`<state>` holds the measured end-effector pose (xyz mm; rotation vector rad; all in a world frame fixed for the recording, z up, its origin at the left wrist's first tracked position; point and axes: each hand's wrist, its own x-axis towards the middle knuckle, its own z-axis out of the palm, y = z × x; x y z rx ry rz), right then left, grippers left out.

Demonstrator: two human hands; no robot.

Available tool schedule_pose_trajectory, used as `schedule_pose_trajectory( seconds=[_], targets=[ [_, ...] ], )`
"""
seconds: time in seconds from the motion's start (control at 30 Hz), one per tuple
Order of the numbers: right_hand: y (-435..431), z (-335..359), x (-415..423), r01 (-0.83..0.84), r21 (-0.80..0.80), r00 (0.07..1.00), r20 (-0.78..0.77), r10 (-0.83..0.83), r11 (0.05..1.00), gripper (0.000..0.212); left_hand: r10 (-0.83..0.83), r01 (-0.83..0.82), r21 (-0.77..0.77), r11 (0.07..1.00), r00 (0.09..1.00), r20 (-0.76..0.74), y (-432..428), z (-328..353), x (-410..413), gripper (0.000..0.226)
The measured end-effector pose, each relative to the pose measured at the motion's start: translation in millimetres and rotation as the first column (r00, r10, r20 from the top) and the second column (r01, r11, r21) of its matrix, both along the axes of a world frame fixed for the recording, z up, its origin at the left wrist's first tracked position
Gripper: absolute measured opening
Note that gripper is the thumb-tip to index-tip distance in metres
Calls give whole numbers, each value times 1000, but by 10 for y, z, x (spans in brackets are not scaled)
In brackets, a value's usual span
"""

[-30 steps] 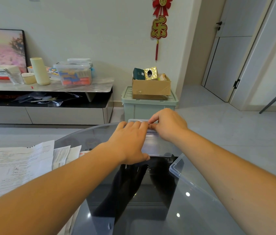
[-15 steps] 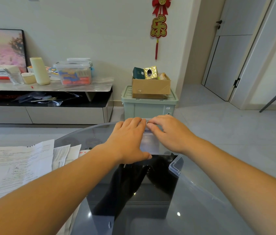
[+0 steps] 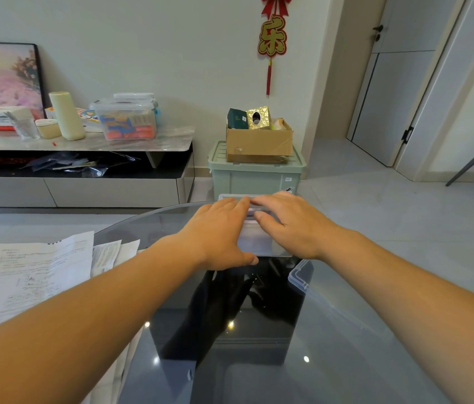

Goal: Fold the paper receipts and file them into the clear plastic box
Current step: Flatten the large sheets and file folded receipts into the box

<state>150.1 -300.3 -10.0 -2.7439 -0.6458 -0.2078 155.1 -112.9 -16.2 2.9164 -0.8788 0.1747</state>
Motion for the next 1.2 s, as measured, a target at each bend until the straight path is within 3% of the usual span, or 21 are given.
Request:
schedule_pose_trajectory(
  seconds=[0.13,0.27,0.4,0.47,0.53,0.63,0.77,0.87,0.97,1.2],
  targets=[
    [-11,76,-242,43,35,991,125,-47,998,43,-16,21,-75,997,998,61,86,69,-220,102],
    [-41,149,-671,55,143,989,127,-73,988,33,-30,42,-143,989,996,81,177,154,-619,85],
    [-34,117,-1289,93,274,995,8,-99,957,23,-29,26,-179,983,1000,-12,317,180,-1218,47],
    [5,102,-1654,91,314,993,-100,-62,945,18,-32,13,-144,989,992,-124,406,181,-1560,27],
    [75,136,-2030,59,293,971,-238,13,954,17,-39,-4,-153,988,959,-279,488,157,-1868,21],
    [188,176,-2473,-45,204,919,-376,121,978,23,-61,-20,-185,983,906,-419,578,94,-2230,20],
    [329,77,-2777,-140,112,861,-476,177,984,34,-65,18,-101,995,869,-490,639,-61,-2545,34],
    [322,-9,-2870,-75,68,850,-517,99,995,36,-83,54,-76,996,894,-440,689,-104,-2615,42],
    [329,-47,-2892,4,122,855,-514,60,993,34,-65,8,-135,991,906,-418,736,-134,-2606,47],
    [363,-182,-2959,21,137,886,-461,45,990,32,-62,23,-101,995,912,-406,705,-235,-2634,74]
  ],
)
